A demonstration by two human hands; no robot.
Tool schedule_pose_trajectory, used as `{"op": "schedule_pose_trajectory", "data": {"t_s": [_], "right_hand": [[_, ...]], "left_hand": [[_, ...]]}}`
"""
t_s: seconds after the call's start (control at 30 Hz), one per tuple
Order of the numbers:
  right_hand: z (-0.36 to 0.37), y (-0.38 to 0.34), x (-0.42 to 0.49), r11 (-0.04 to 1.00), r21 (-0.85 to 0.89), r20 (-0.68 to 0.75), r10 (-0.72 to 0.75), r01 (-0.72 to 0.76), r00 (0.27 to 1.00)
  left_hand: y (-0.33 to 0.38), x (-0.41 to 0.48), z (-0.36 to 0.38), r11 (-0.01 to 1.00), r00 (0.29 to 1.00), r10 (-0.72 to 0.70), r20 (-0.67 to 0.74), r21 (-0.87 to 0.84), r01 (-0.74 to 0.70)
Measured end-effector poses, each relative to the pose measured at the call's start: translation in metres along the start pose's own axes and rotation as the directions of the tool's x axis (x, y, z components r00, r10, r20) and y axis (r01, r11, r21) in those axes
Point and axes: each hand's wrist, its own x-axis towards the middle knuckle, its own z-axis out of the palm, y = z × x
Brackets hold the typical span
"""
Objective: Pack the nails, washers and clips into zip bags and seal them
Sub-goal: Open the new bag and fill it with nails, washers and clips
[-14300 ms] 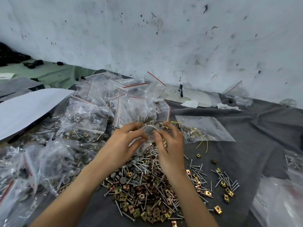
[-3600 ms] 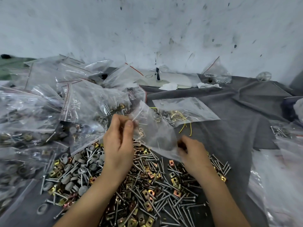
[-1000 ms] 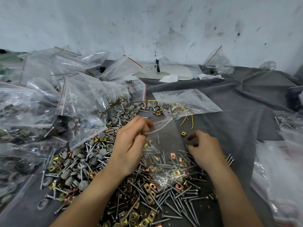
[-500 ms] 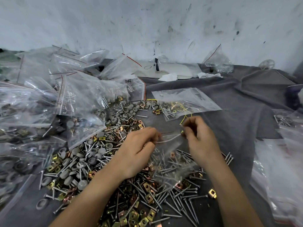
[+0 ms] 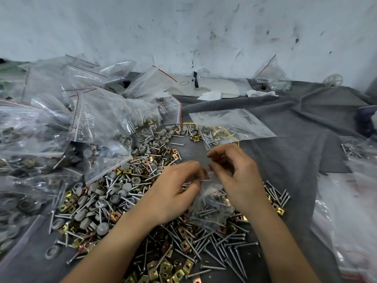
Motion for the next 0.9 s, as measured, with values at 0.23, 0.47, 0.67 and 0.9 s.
{"op": "schedule_pose_trajectory", "data": {"t_s": [0.23, 0.47, 0.67, 0.9], "right_hand": [[-0.02, 0.018, 0.004, 0.926, -0.277, -0.135, 0.226, -0.256, 0.965], [-0.022, 0.025, 0.001, 0.795, -0.442, 0.253, 0.555, -0.415, 0.793], [-0.019, 0.024, 0.003, 0.828, -0.478, 0.237, 0.445, -0.295, 0.864], [-0.017, 0.024, 0.002, 0.861, -0.415, 0.253, 0.419, -0.294, 0.872]], "left_hand": [[-0.006, 0.001, -0.002, 0.966, 0.935, -0.211, -0.284, 0.084, 0.244], [-0.006, 0.001, -0.003, 0.956, 0.922, -0.247, -0.299, 0.077, 0.282], [-0.007, 0.001, -0.004, 0.956, 0.917, -0.25, -0.311, 0.069, 0.284], [-0.002, 0.001, -0.002, 0.984, 0.947, -0.165, -0.277, 0.016, 0.177]]}}
